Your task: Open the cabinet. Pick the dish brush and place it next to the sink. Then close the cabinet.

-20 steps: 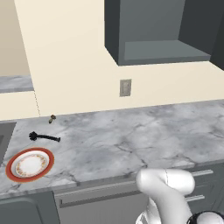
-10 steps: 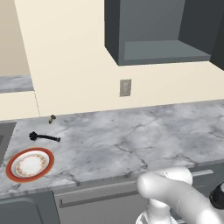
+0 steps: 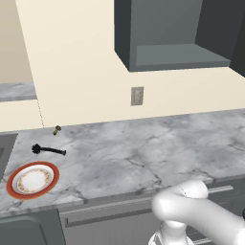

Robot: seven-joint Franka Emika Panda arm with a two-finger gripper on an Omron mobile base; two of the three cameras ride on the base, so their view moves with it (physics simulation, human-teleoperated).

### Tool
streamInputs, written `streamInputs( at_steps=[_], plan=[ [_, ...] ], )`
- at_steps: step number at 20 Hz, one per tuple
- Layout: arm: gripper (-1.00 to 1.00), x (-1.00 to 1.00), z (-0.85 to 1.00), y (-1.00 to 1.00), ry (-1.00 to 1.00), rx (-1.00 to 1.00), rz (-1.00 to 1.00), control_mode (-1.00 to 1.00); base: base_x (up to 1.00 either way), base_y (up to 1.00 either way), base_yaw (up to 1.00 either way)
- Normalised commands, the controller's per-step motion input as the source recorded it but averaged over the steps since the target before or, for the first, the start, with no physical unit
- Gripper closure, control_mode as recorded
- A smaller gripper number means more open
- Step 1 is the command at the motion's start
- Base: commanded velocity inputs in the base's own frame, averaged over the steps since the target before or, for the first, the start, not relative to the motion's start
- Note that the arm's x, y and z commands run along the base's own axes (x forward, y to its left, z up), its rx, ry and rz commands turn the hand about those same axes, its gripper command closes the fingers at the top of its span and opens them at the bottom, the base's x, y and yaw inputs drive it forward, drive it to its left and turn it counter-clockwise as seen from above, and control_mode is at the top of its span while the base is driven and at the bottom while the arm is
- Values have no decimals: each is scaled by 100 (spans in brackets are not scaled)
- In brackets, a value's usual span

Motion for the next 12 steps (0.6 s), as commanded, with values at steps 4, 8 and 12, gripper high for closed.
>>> streamInputs(
  at_steps=[4,8,12],
  plan=[
    [-100,0,26,41,-27,-32,29,-100,0,0,0],
    [-100,0,35,79,-27,-37,34,-100,0,0,0],
    [-100,0,71,62,-24,-33,30,-100,0,0,0]
  ],
)
